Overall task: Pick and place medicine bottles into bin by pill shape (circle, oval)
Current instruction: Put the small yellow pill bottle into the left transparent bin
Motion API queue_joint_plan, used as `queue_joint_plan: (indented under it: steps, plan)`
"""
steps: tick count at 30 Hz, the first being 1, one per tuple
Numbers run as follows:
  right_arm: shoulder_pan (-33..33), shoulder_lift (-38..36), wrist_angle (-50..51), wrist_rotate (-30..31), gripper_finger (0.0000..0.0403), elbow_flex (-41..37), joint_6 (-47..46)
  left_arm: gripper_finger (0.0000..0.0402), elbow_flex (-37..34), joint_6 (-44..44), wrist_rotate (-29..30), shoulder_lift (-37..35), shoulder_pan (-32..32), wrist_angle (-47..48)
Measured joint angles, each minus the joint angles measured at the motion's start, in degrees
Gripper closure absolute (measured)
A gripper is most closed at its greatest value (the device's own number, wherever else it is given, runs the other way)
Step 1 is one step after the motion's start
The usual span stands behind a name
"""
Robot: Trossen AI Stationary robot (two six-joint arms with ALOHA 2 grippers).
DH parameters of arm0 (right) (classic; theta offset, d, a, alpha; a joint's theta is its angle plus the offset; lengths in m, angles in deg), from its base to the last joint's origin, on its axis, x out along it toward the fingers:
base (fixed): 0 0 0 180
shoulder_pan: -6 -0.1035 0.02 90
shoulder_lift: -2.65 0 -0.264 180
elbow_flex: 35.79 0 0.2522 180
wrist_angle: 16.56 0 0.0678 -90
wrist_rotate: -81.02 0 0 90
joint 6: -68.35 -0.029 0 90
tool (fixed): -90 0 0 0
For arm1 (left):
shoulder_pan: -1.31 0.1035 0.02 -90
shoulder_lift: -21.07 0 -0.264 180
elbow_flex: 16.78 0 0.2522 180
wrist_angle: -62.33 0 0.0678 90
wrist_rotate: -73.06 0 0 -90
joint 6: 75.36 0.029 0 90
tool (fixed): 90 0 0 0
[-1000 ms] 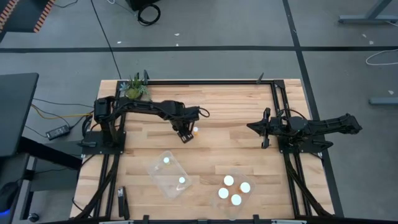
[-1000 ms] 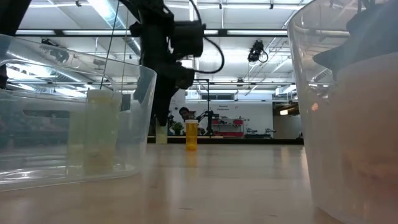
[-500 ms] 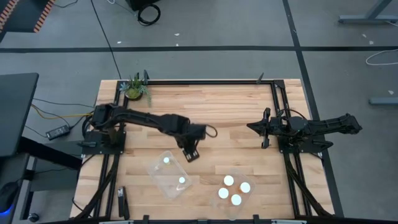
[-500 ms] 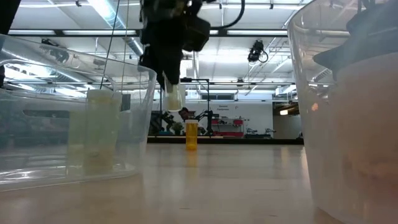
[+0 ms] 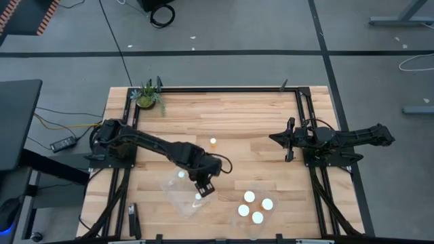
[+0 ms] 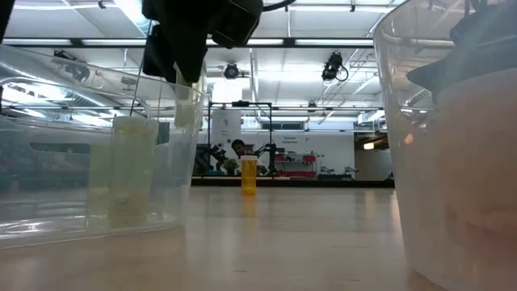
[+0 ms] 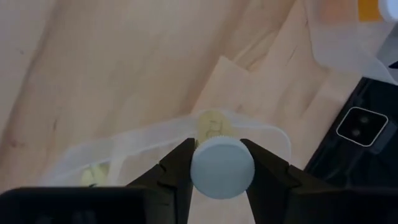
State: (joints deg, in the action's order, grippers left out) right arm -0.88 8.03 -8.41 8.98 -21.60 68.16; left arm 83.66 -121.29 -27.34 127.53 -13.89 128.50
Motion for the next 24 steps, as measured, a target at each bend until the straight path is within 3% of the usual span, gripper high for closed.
queue_joint_plan:
  steps: [24]
  plan:
    - [0.00,-0.01,-0.01,0.00,0.0383,0.00,0.01,0.0278,0.02,-9.95,0.01,-1.46,-5.72,-0.18]
